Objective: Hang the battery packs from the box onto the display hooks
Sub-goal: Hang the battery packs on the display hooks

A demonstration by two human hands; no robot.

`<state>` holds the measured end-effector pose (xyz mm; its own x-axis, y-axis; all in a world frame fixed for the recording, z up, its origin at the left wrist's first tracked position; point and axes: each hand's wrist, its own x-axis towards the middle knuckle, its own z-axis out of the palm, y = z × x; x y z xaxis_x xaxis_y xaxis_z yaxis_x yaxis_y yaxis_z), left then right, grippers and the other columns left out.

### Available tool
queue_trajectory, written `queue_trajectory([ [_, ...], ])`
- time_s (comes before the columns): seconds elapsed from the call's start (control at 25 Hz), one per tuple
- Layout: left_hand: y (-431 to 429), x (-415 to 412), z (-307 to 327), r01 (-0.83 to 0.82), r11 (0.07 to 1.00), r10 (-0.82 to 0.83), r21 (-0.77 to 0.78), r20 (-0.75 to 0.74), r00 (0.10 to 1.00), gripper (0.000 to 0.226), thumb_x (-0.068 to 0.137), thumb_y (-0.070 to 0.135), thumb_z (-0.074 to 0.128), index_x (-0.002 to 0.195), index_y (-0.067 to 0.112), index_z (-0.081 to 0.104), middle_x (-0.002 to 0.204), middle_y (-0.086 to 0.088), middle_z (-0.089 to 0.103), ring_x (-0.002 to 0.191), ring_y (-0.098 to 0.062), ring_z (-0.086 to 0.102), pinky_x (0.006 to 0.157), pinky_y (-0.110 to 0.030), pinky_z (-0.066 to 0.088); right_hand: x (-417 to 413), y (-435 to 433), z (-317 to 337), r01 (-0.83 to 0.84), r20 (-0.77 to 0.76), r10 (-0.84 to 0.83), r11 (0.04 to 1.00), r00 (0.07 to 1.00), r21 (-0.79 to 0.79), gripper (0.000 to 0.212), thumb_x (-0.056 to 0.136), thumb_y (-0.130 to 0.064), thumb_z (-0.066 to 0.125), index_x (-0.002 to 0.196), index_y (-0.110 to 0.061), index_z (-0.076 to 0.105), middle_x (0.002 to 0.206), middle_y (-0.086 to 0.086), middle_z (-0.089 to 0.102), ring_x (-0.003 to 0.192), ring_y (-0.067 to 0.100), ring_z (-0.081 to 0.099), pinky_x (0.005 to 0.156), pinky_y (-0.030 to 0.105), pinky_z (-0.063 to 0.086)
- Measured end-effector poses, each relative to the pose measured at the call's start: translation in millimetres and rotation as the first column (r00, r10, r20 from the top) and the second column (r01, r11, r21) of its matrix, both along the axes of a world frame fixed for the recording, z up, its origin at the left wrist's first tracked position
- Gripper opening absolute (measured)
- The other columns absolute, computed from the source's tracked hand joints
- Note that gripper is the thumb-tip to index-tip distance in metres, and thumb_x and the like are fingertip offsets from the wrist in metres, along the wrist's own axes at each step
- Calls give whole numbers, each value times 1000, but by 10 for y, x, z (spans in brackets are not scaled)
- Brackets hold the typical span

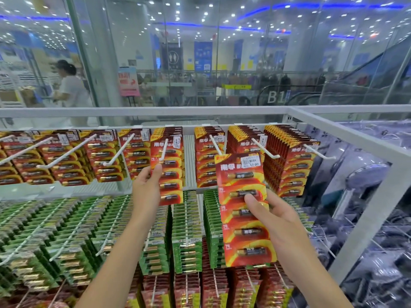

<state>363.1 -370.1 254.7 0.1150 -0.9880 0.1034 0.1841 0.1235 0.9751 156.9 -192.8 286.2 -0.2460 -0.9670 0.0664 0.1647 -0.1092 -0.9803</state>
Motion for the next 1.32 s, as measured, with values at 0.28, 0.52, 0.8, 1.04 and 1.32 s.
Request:
queue_trajectory([
  [0.28, -308, -63, -154, 13, 999, -12, -31, 23, 1000, 19, 105, 39, 57, 108, 26, 71, 102, -1, 81, 91, -23, 79, 81, -45, 63, 113, -250, 39, -36, -16, 36, 999, 999, 19, 22, 97, -30, 65, 116, -22, 74, 107, 5, 79, 95, 27, 77, 75, 41, 62],
  [0.52, -294, -15, -186, -5, 997, 6, -78, 22, 1000, 20, 104, 37, 59, 106, 21, 71, 101, -1, 80, 91, -23, 78, 77, -42, 63, 167, -553, -33, 5, -51, -2, 998, 999, 64, 26, 97, -40, 67, 118, -25, 73, 106, 1, 79, 95, 26, 77, 85, 48, 62],
  [0.8, -297, -27, -137, -114, 987, 117, -109, 17, 993, 19, 106, 30, 58, 113, 17, 69, 99, 2, 76, 79, -7, 75, 64, -19, 58, 172, -1451, -59, 96, -161, -77, 989, 984, 111, 15, 102, -41, 60, 92, -32, 66, 89, -8, 75, 78, 9, 73, 67, 26, 56],
  [1.04, -347, 103, -261, -165, 976, 185, -145, 135, 973, 31, 104, 40, 60, 129, 23, 67, 117, 6, 72, 112, -16, 67, 100, -47, 57, 101, -1740, -325, 160, -244, -129, 981, 961, 109, 38, 100, -51, 59, 108, -14, 67, 89, -6, 73, 77, 8, 71, 60, 18, 49],
  [1.32, 260, 101, -497, -136, 987, 145, -90, 95, 985, 22, 104, 38, 60, 121, 28, 71, 114, 11, 75, 109, -9, 70, 101, -40, 55, -16, -1208, -668, 210, -314, -159, 968, 936, 134, 49, 101, -53, 56, 138, -22, 58, 131, -10, 62, 116, 6, 58, 93, 24, 44],
])
